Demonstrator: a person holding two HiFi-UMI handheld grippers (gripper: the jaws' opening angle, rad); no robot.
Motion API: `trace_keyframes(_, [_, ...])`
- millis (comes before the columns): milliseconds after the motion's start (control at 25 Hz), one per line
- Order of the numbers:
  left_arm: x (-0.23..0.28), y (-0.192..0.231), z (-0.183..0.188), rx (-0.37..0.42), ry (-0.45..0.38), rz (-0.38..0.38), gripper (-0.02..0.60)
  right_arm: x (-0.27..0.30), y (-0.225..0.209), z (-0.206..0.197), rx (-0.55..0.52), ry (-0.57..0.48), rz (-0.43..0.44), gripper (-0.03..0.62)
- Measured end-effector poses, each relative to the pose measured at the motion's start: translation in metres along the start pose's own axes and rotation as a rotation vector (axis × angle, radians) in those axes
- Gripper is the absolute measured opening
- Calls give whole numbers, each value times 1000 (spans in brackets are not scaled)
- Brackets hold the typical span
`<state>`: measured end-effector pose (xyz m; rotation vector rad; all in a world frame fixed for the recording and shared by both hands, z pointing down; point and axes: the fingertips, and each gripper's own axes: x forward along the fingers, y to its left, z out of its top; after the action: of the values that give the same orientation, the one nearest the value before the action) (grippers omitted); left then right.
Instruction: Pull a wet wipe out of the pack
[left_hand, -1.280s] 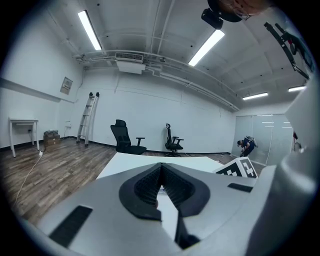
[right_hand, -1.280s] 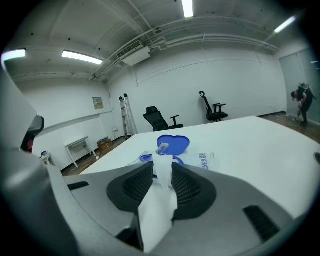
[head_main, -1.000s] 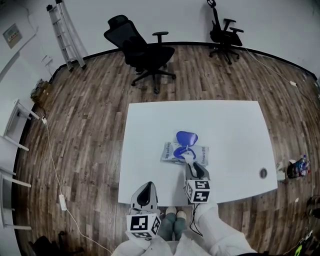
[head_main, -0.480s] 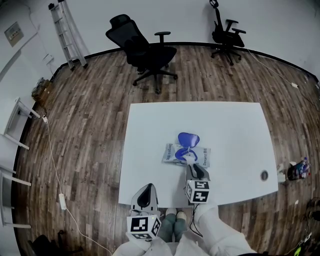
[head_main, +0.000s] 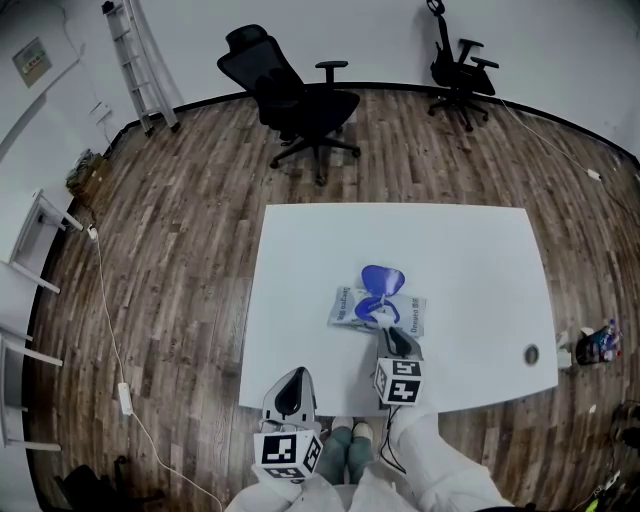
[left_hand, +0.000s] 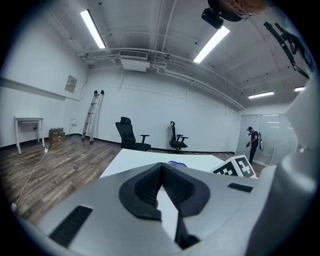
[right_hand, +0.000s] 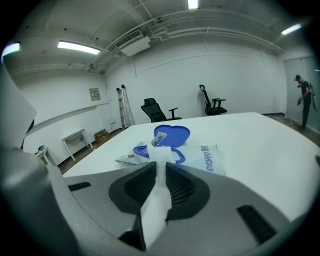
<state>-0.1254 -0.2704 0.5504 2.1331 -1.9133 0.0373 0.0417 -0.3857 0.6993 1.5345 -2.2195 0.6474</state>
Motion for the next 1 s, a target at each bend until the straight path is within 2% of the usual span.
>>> trace_keyframes(600, [4, -3, 1, 1, -1, -6, -2, -1, -2, 0, -1, 4, -1, 15])
trace_keyframes(1000, [2, -1, 1, 6, -6, -3, -2, -2, -1, 4, -6, -9, 3, 11])
